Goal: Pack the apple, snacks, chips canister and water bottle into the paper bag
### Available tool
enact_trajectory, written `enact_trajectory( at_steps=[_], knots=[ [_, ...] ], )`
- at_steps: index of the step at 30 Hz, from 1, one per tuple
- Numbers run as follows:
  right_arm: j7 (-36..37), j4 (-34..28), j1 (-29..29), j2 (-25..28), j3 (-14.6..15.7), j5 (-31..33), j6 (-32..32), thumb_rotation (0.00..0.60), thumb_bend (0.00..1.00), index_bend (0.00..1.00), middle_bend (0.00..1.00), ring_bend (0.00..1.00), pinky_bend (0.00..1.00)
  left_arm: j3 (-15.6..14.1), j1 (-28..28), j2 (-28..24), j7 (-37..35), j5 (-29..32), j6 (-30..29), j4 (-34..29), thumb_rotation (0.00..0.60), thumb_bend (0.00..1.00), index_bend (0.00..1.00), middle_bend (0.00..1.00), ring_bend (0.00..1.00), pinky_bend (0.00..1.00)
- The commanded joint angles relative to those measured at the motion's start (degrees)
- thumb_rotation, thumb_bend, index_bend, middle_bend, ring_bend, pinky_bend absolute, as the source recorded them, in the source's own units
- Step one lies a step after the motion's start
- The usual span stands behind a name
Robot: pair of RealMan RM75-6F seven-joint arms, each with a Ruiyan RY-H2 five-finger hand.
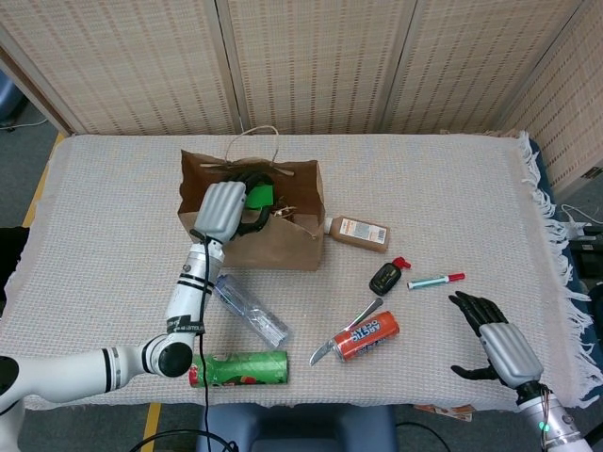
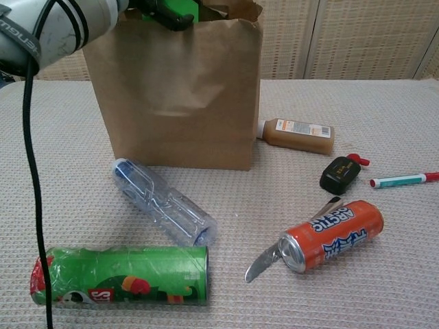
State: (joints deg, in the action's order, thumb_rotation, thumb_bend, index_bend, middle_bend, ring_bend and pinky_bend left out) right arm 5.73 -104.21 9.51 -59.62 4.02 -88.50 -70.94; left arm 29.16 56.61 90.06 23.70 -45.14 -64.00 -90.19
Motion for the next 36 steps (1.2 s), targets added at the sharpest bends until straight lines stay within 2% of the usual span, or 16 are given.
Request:
enact_trajectory(
  at_steps=[1, 7, 13, 15, 17, 20, 24, 29, 32, 36],
  knots=[
    [-0.19, 0.03, 0.04, -0.11, 0.01, -0.17, -0.03, 0.600, 0.00, 0.00, 0.00, 0.00, 0.00, 0.37, 0.13, -0.43, -0.39, 1.19, 0.02, -0.67, 0.600, 0.40, 0.17, 0.06, 0.07, 0.22],
    [-0.87, 0.04, -0.02, -0.29, 0.21, -0.23, 0.07, 0.600, 0.00, 0.00, 0.00, 0.00, 0.00, 0.30, -0.97, -2.55, -1.60, 1.13, -1.06, -3.64, 0.600, 0.40, 0.15, 0.06, 0.07, 0.22],
    [-1.15, 0.14, -0.25, -0.36, 0.12, -0.17, -0.43, 0.600, 0.00, 0.00, 0.00, 0.00, 0.00, -0.83, -4.28, -6.75, -4.13, -1.27, -2.56, -9.48, 0.600, 0.40, 0.16, 0.07, 0.09, 0.24],
    [-1.16, 0.21, -0.33, -0.38, 0.06, -0.17, -0.65, 0.600, 0.00, 0.00, 0.00, 0.00, 0.00, -1.21, -6.29, -8.18, -5.33, -3.63, -5.33, -11.37, 0.600, 0.44, 0.24, 0.14, 0.17, 0.31],
    [-1.16, 0.32, -0.41, -0.41, 0.10, -0.28, -0.79, 0.600, 0.00, 0.00, 0.00, 0.00, 0.00, -1.68, -8.68, -9.44, -6.91, -6.36, -8.64, -12.77, 0.600, 0.51, 0.41, 0.31, 0.33, 0.46],
    [-1.17, 0.37, -0.47, -0.40, 0.18, -0.48, -0.90, 0.600, 0.00, 0.00, 0.00, 0.00, 0.00, -2.26, -11.92, -12.20, -9.54, -9.06, -11.04, -14.09, 0.600, 0.56, 0.56, 0.51, 0.51, 0.62],
    [-1.18, 0.38, -0.50, -0.37, 0.17, -0.42, -0.90, 0.600, 0.00, 0.00, 0.00, 0.00, 0.00, -3.42, -17.53, -17.44, -14.92, -12.18, -13.08, -15.52, 0.600, 0.60, 0.68, 0.67, 0.63, 0.70],
    [-1.41, 0.23, -0.40, -0.35, 0.04, 0.30, -0.47, 0.600, 0.00, 0.00, 0.00, 0.00, 0.00, -7.67, -24.84, -23.25, -21.52, -16.99, -14.41, -15.70, 0.600, 0.61, 0.72, 0.72, 0.67, 0.74],
    [-1.70, 0.19, -0.39, -0.40, 0.08, 0.33, -0.35, 0.600, 0.00, 0.00, 0.00, 0.00, 0.00, -12.05, -29.37, -26.20, -25.59, -21.77, -14.92, -14.97, 0.600, 0.61, 0.72, 0.72, 0.67, 0.74],
    [-2.13, 0.01, -0.37, -0.49, 0.05, 0.63, -0.17, 0.600, 0.00, 0.00, 0.00, 0.00, 0.00, -19.26, -34.66, -28.01, -30.37, -32.92, -17.71, -9.78, 0.600, 0.61, 0.71, 0.71, 0.67, 0.73]
  ],
)
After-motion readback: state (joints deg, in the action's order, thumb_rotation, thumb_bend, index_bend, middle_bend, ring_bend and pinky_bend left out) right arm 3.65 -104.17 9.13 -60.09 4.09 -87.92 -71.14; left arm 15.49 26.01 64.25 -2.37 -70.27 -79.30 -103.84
